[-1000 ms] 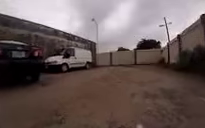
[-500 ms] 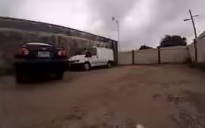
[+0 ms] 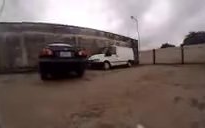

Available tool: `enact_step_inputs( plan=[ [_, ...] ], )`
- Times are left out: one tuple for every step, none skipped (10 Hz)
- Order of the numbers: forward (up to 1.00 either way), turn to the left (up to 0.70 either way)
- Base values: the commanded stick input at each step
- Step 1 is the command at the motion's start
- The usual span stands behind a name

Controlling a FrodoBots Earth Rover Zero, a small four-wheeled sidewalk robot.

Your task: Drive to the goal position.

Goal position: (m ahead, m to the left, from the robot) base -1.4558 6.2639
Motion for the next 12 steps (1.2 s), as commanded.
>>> enact_step_inputs(
  plan=[
    [0.0,0.7],
    [0.0,0.7],
    [0.0,0.7],
    [0.0,0.7],
    [0.0,0.7],
    [0.0,0.7],
    [0.0,0.7],
    [0.0,0.3],
    [0.0,0.0],
    [0.0,0.0],
    [0.0,0.0],
    [0.0,0.0]
  ],
)
